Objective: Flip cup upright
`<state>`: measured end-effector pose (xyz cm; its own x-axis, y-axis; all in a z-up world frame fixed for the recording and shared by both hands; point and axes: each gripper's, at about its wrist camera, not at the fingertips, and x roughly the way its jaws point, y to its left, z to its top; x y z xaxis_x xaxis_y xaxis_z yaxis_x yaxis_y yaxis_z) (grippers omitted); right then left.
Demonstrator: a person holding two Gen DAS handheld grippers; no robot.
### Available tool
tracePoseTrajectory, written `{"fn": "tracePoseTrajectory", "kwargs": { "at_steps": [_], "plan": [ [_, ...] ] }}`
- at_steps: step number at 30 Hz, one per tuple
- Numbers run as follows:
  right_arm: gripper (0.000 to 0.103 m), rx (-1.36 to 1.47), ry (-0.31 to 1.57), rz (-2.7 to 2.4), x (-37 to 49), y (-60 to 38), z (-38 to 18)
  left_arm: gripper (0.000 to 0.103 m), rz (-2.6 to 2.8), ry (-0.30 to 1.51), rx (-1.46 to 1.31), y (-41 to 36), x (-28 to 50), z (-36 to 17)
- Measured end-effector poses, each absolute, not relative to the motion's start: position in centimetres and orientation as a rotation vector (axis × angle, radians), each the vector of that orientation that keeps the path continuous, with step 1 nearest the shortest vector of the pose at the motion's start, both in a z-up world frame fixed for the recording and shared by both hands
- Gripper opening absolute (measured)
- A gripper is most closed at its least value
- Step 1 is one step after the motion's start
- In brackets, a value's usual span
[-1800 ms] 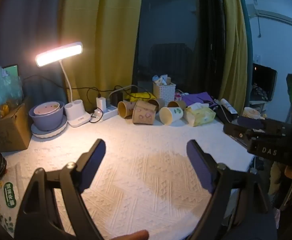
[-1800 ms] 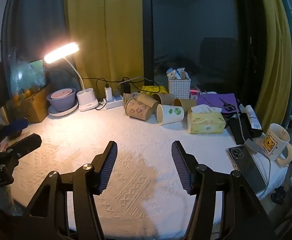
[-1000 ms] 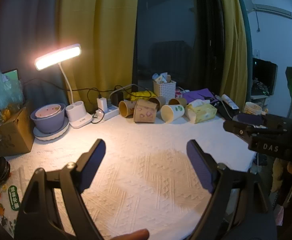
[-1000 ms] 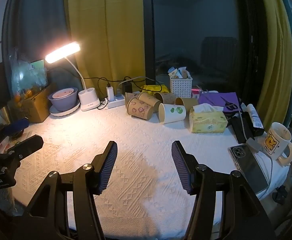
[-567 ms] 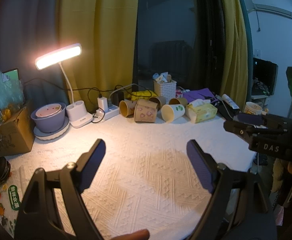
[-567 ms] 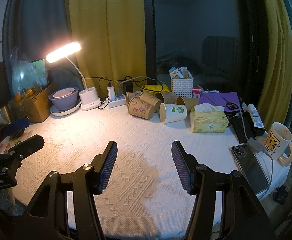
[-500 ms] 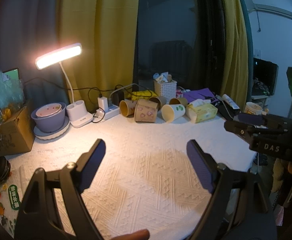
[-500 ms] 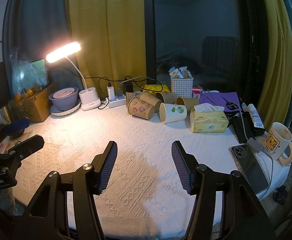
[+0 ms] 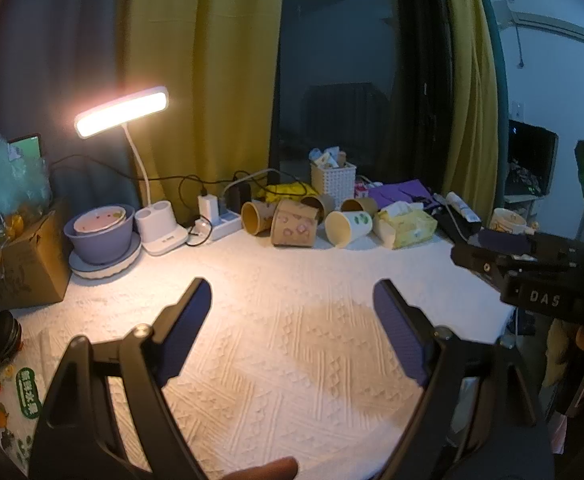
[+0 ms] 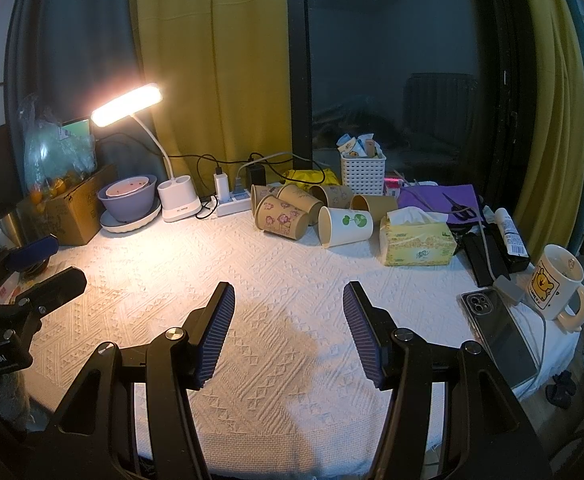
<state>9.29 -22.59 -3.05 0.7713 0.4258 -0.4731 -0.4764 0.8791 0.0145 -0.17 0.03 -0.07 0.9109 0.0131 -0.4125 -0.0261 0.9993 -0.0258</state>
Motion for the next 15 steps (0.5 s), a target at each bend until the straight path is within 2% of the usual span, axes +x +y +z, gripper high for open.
{"fn": "tracePoseTrajectory", "kwargs": {
  "at_steps": [15],
  "plan": [
    [0.060, -0.108, 0.487, 0.490, 9.32, -22.58, -3.06, 0.084, 0.011, 0.425, -0.033, 0.02, -0.11, 0.00]
  ]
}}
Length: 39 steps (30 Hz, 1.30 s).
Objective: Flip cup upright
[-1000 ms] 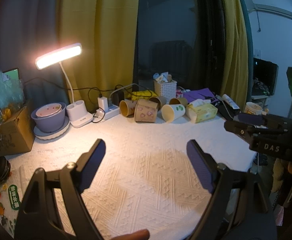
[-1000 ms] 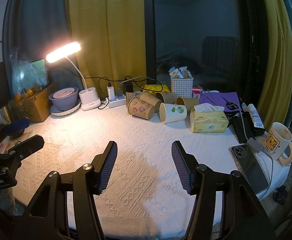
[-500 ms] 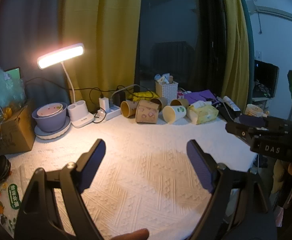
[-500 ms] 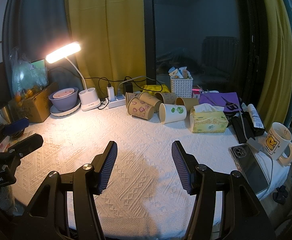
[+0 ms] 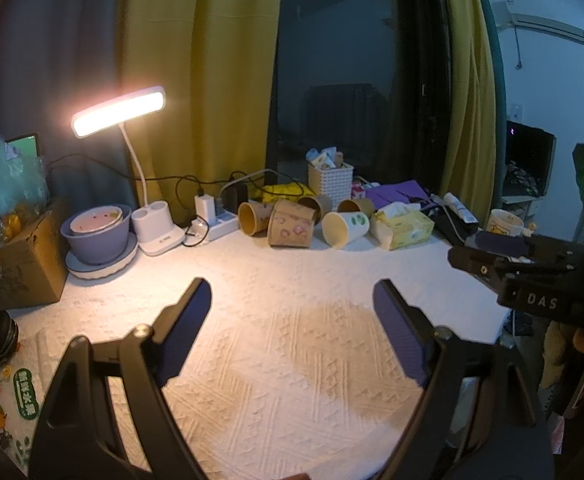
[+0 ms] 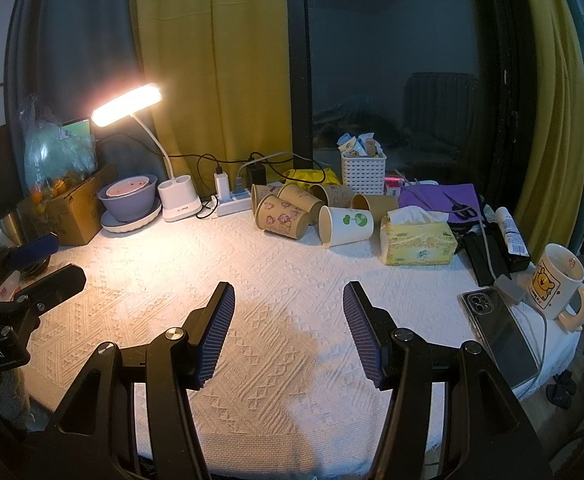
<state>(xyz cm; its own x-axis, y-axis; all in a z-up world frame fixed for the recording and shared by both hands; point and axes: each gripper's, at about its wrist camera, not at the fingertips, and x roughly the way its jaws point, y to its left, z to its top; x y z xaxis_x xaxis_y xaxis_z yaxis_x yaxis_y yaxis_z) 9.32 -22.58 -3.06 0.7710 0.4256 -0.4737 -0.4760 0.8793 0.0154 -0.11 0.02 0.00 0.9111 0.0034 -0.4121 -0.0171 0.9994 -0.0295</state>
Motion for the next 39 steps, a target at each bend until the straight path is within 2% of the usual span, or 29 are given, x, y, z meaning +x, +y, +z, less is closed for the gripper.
{"fn": "tracePoseTrajectory", "kwargs": {
  "at_steps": [24, 39],
  "plan": [
    [0.060, -0.115, 0.493, 0.485, 9.6, -22.4, -3.0, 0.084, 0.014, 0.434, -0.058, 0.2, 0.5, -0.4],
    [0.060, -0.140, 0.558, 0.453, 16.2, -21.7, -4.4, 0.084, -0.016, 0.538, -0.082, 0.5, 8.1, -3.4]
  ]
}}
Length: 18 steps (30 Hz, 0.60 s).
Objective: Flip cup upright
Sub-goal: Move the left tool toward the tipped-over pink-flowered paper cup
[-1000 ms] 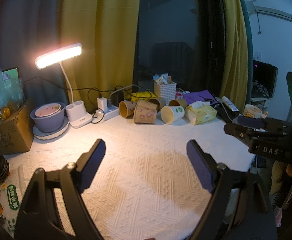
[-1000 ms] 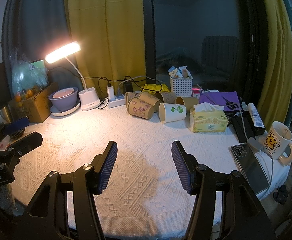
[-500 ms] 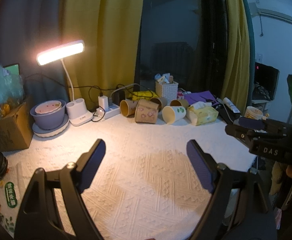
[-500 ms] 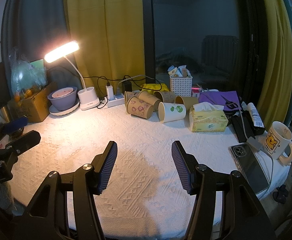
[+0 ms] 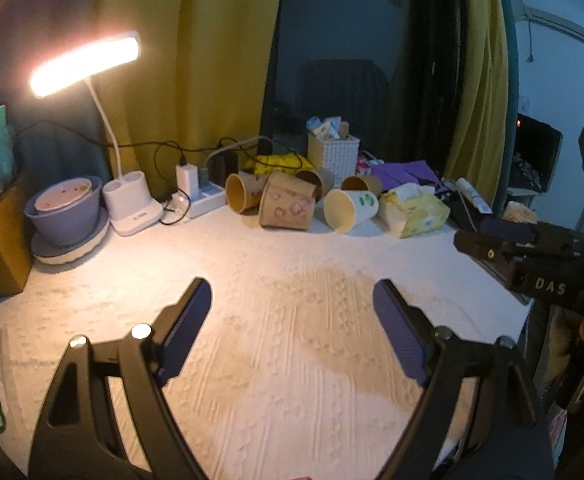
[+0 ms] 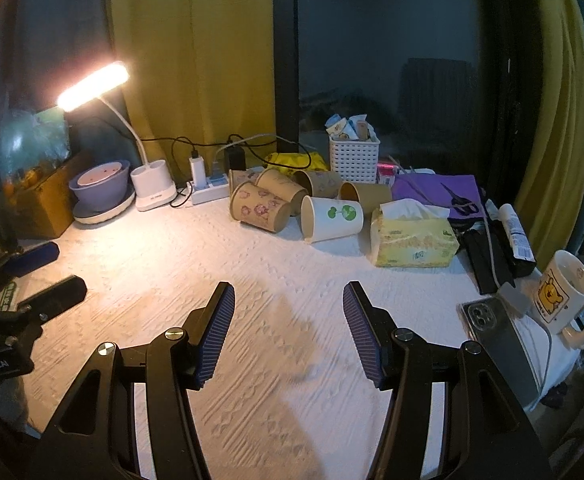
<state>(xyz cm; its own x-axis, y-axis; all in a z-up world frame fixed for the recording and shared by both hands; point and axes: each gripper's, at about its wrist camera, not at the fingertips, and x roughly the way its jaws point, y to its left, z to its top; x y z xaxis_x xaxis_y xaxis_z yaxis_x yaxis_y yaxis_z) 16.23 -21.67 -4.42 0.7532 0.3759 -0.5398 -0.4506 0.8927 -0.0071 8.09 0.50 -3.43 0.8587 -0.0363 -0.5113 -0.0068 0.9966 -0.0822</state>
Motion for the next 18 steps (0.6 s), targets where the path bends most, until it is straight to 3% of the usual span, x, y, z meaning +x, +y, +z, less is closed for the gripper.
{"fn": "tracePoseTrajectory", "kwargs": {
  "at_steps": [18],
  "plan": [
    [0.060, -0.120, 0.617, 0.444, 28.1, -21.8, -6.3, 0.084, -0.024, 0.679, -0.155, 0.5, 21.9, -6.1]
  ]
}}
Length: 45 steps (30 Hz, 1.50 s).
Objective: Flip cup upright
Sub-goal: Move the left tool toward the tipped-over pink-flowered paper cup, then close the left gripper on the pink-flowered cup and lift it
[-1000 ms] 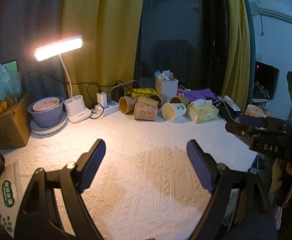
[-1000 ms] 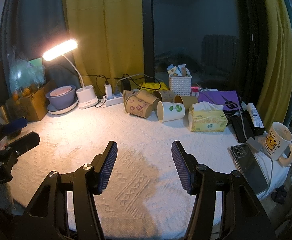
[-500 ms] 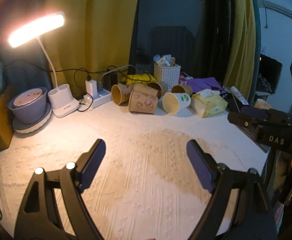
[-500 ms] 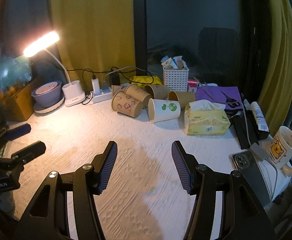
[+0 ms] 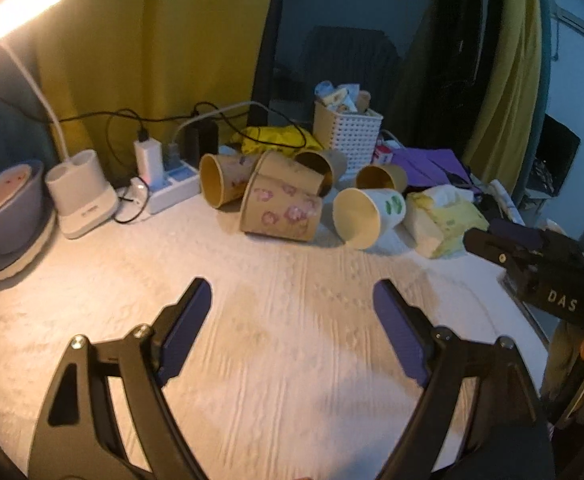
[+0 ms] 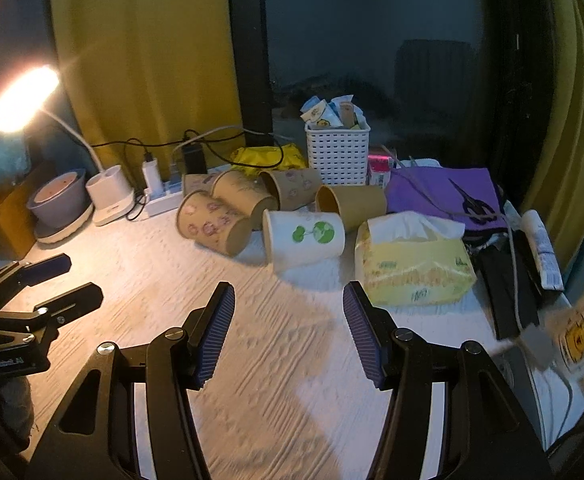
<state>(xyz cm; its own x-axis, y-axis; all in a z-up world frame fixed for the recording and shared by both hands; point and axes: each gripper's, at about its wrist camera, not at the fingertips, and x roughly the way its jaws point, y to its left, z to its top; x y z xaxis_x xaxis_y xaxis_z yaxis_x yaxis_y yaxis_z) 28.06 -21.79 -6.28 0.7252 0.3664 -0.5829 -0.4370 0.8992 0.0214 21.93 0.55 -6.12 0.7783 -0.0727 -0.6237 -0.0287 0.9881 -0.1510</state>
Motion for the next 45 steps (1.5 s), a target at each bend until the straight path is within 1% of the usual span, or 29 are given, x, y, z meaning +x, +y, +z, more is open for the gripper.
{"fn": "tracePoseTrajectory", "kwargs": {
  "at_steps": [9, 19, 32, 39, 40, 43, 45],
  "plan": [
    [0.060, -0.106, 0.623, 0.460, 32.9, -21.7, -6.6, 0.084, -0.004, 0.765, -0.262, 0.8, 28.2, -8.4],
    [0.060, -0.090, 0.646, 0.477, 36.8, -21.5, -7.4, 0.084, 0.023, 0.817, -0.469, 1.8, 34.2, -10.5],
    [0.060, -0.073, 0.661, 0.481, 38.0, -22.1, -8.0, 0.084, 0.083, 0.827, -0.718, 4.1, 38.1, -13.3],
    [0.060, -0.071, 0.668, 0.472, 37.7, -22.4, -8.1, 0.084, 0.043, 0.836, -0.742, 4.1, 38.8, -13.8],
    [0.060, -0.070, 0.671, 0.471, 37.7, -22.4, -8.1, 0.082, 0.028, 0.840, -0.752, 4.1, 39.0, -14.0],
    [0.060, -0.068, 0.678, 0.466, 37.4, -22.4, -8.2, 0.072, -0.011, 0.837, -0.767, 4.0, 39.1, -14.0],
    [0.060, -0.067, 0.679, 0.463, 37.1, -22.4, -8.2, 0.069, -0.010, 0.827, -0.736, 3.8, 38.8, -13.7]
  ]
}}
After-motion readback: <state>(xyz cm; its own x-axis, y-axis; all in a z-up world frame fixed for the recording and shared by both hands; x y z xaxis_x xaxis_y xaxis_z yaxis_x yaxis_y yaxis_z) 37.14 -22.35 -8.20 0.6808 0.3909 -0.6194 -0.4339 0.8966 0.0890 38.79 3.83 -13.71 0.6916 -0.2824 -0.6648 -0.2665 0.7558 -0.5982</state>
